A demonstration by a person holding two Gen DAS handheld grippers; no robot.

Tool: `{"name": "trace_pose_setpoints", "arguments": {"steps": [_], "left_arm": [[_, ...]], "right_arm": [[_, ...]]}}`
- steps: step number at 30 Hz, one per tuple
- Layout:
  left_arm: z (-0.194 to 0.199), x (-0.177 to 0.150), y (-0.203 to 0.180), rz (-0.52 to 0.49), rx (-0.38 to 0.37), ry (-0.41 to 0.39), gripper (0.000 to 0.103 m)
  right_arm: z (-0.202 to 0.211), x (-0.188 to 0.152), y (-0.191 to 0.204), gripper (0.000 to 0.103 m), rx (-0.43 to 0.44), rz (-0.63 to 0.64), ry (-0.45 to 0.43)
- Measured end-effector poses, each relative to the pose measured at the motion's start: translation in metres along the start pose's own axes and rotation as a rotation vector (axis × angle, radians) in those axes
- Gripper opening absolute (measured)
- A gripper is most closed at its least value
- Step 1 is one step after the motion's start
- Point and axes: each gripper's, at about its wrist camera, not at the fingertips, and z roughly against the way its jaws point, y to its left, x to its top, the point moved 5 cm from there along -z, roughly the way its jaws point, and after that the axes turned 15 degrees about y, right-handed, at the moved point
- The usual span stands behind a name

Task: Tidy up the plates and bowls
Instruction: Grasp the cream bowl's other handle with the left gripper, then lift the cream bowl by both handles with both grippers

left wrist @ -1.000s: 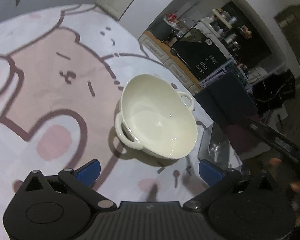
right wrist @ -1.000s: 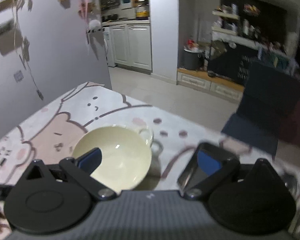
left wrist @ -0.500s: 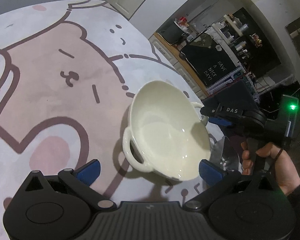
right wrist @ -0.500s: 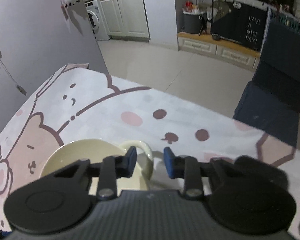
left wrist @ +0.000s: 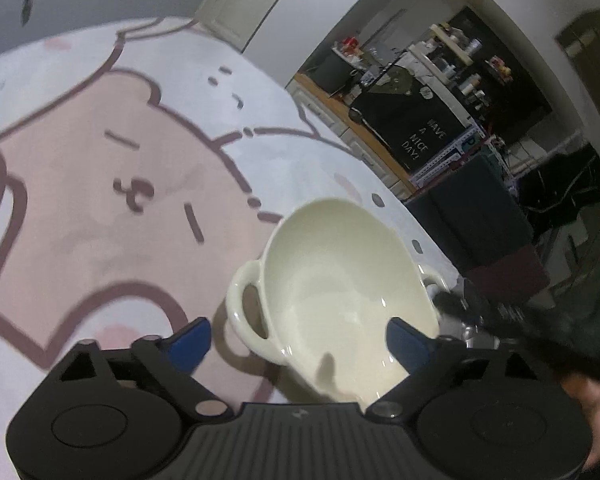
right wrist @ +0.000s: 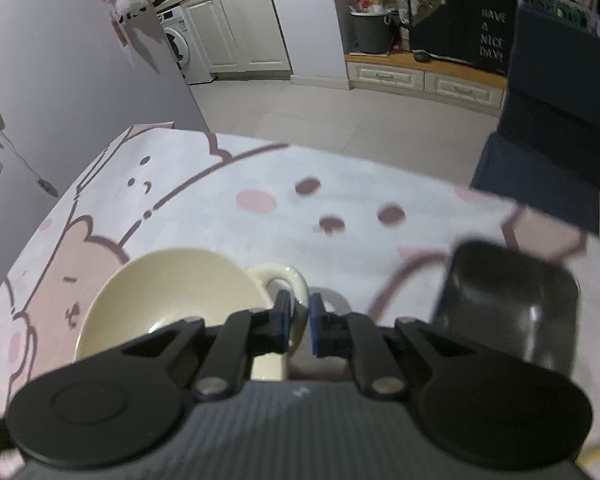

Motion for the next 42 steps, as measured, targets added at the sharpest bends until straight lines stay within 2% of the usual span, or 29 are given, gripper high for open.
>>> {"name": "trace_pose_setpoints", "arguments": {"steps": [2, 7, 13, 16, 18, 20, 21, 22, 26, 28, 30, 34, 42], "left_arm": [[-0.001, 0.003, 0.001, -0.023, 0.007, -0.001, 0.081], [-0.001, 0.011, 0.009, -0.062, 0.036, -0.020, 0.069], [-0.001, 0.027, 0.011, -0.172, 0.091, -0.065, 0.056], [-0.004, 0.031, 0.006, -0.252, 0.124, -0.055, 0.051], [-0.008, 0.032, 0.001, -0.295, 0.128, -0.034, 0.046], [-0.012, 0.031, -0.001, -0.330, 0.139, -0.012, 0.034], [-0.014, 0.030, -0.001, -0.338, 0.155, -0.006, 0.033], [-0.015, 0.030, -0.001, -0.343, 0.165, -0.002, 0.030], [-0.016, 0.032, 0.002, -0.331, 0.151, 0.012, 0.028], [-0.017, 0.032, 0.003, -0.333, 0.148, 0.014, 0.028], [-0.017, 0.033, 0.003, -0.330, 0.141, 0.019, 0.028], [-0.021, 0.037, 0.005, -0.313, 0.118, 0.035, 0.028], [-0.026, 0.043, 0.005, -0.305, 0.105, 0.064, 0.028]], "right_arm": [[0.005, -0.019, -0.003, 0.013, 0.025, -0.033, -0.001], [0.028, -0.070, -0.009, 0.016, 0.085, -0.083, -0.002], [0.040, -0.101, -0.017, 0.017, 0.166, -0.180, -0.045], [0.042, -0.108, -0.013, 0.026, 0.175, -0.238, -0.084], [0.042, -0.108, -0.008, 0.044, 0.181, -0.246, -0.106], [0.039, -0.107, -0.003, 0.049, 0.168, -0.247, -0.115], [0.038, -0.105, -0.001, 0.049, 0.164, -0.249, -0.117], [0.036, -0.102, 0.001, 0.049, 0.156, -0.248, -0.114], [0.034, -0.092, 0.002, 0.050, 0.123, -0.222, -0.092], [0.032, -0.090, 0.001, 0.046, 0.110, -0.217, -0.077], [0.029, -0.088, 0.001, 0.034, 0.078, -0.211, -0.061], [0.025, -0.088, 0.001, 0.027, 0.049, -0.199, -0.038], [0.019, -0.088, 0.000, 0.025, 0.066, -0.194, -0.028]]}}
